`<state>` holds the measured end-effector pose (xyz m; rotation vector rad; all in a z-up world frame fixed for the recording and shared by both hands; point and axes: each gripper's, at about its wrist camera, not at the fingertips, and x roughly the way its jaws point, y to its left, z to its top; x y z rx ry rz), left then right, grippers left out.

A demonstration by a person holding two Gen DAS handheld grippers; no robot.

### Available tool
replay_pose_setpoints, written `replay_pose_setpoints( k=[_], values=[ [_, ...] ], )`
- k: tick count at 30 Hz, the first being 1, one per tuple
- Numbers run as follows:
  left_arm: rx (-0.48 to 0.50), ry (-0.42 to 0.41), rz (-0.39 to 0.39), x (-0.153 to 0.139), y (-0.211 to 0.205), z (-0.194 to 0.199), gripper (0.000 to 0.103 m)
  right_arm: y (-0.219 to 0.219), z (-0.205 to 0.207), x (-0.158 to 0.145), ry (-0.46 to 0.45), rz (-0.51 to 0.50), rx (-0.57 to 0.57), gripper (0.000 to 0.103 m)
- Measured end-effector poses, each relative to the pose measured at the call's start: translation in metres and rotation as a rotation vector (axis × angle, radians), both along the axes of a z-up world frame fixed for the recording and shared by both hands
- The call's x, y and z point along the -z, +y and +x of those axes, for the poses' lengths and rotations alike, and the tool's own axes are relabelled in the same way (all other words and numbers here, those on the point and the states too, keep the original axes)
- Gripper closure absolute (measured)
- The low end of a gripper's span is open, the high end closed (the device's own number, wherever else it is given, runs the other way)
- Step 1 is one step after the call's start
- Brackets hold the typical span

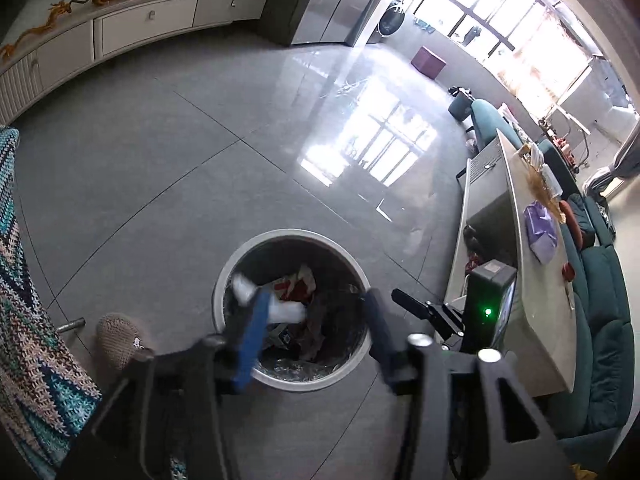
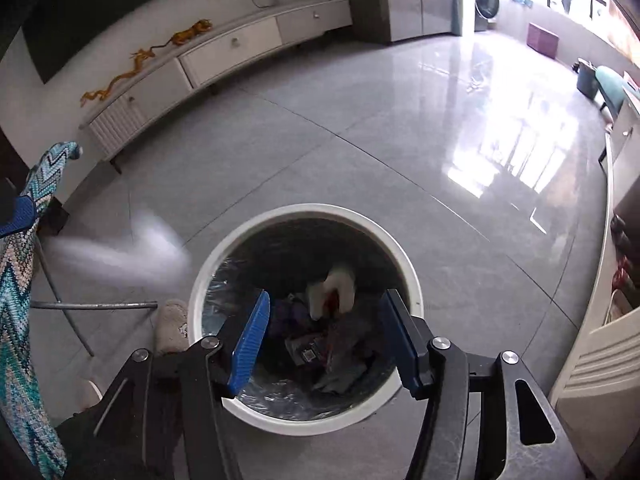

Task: Collect trash
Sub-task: 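Carry both items over the bin and open both tools to drop them, then move both open tools back over the blanket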

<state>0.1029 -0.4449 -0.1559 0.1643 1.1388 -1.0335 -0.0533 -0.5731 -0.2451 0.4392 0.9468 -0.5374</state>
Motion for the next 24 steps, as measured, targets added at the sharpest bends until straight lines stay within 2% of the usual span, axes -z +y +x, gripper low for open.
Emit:
replay_pose_setpoints(
  k=[6,11,15,17,24],
  values=[
    [0.005,0.015,-0.019,-0.004,0.008,-0.003,0.05,0.005,-0.002,-0.012,-0.025,0.003,0.016,0.043],
    [-0.02,-0.074,-0.046,-0.029,0.031,-0.012,0.05,0.019,-0.002,-0.038,-0.075,-0.013,-0.01,0.042],
    [-0.097,-0.199,-0.074,-0.055,0.064,-0.017,0.05,0.042,0.001,-0.078,-0.154,-0.054,-0.04,0.028],
    [-0.158,-0.259,-0.093,-0.068,0.088,-0.018,0.05,0.057,0.003,-0.099,-0.193,-0.083,-0.064,0.027],
    [-0.363,-0.379,-0.126,-0.095,0.176,-0.017,0.05,0.119,0.014,-0.173,-0.309,-0.195,-0.146,0.013]
  ],
)
